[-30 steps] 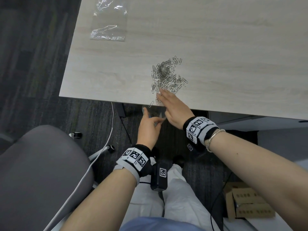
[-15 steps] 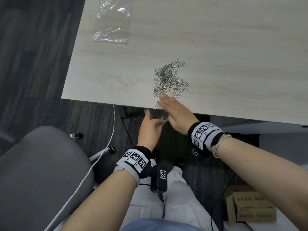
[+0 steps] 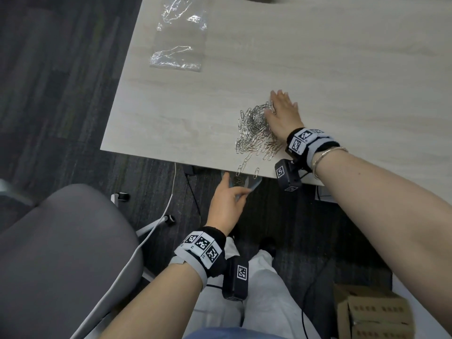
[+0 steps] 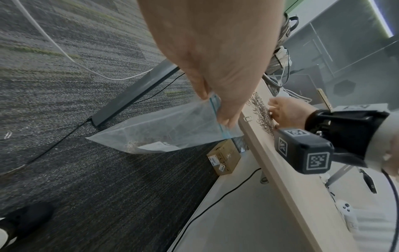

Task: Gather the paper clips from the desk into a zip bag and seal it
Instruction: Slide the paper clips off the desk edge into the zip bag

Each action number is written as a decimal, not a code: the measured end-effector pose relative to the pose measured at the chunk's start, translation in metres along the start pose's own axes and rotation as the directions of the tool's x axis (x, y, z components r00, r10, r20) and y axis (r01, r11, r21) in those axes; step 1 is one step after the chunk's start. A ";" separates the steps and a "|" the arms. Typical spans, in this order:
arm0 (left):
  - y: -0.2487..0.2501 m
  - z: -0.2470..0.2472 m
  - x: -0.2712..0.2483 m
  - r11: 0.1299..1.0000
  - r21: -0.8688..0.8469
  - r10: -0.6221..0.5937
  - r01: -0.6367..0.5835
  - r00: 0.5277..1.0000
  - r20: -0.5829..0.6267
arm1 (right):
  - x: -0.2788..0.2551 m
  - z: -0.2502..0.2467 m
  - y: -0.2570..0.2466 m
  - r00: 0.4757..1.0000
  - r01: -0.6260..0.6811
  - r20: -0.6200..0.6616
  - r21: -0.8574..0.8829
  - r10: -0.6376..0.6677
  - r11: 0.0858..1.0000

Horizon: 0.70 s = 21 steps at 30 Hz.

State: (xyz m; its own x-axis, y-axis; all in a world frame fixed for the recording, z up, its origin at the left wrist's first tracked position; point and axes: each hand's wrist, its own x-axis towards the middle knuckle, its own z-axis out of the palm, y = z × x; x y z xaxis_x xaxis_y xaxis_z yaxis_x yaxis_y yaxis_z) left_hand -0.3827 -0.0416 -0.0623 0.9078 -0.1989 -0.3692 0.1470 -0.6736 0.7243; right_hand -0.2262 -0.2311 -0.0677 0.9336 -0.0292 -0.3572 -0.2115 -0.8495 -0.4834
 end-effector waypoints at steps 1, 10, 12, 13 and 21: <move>0.001 0.000 0.000 1.000 0.002 -0.001 0.001 1.000 0.002 | 0.003 0.001 -0.004 0.999 0.022 0.031 -0.030 -0.021 0.999; 0.001 0.004 0.002 0.999 0.003 -0.039 0.039 0.999 0.000 | -0.020 0.022 -0.029 0.922 0.329 0.267 -0.164 -0.279 0.930; 0.002 0.004 0.002 0.999 0.009 -0.041 0.041 0.999 -0.004 | -0.032 0.025 -0.029 0.897 0.380 0.306 -0.163 -0.319 0.911; 0.002 0.005 0.002 0.999 0.013 -0.034 0.035 0.999 -0.011 | -0.038 0.027 -0.029 0.885 0.401 0.321 -0.154 -0.338 0.903; 0.007 0.006 0.001 1.000 0.016 0.000 0.001 0.998 -0.062 | -0.067 0.022 -0.005 0.922 0.375 0.141 -0.081 -0.362 0.924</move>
State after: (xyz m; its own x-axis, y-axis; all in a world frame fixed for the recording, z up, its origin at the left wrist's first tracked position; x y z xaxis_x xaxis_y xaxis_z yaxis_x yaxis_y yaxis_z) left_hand -0.3827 -0.0510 -0.0612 0.9304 -0.1544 -0.3323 0.1416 -0.6850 0.7147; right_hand -0.2942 -0.2133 -0.0592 0.8962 0.3546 -0.2667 0.1781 -0.8381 -0.5157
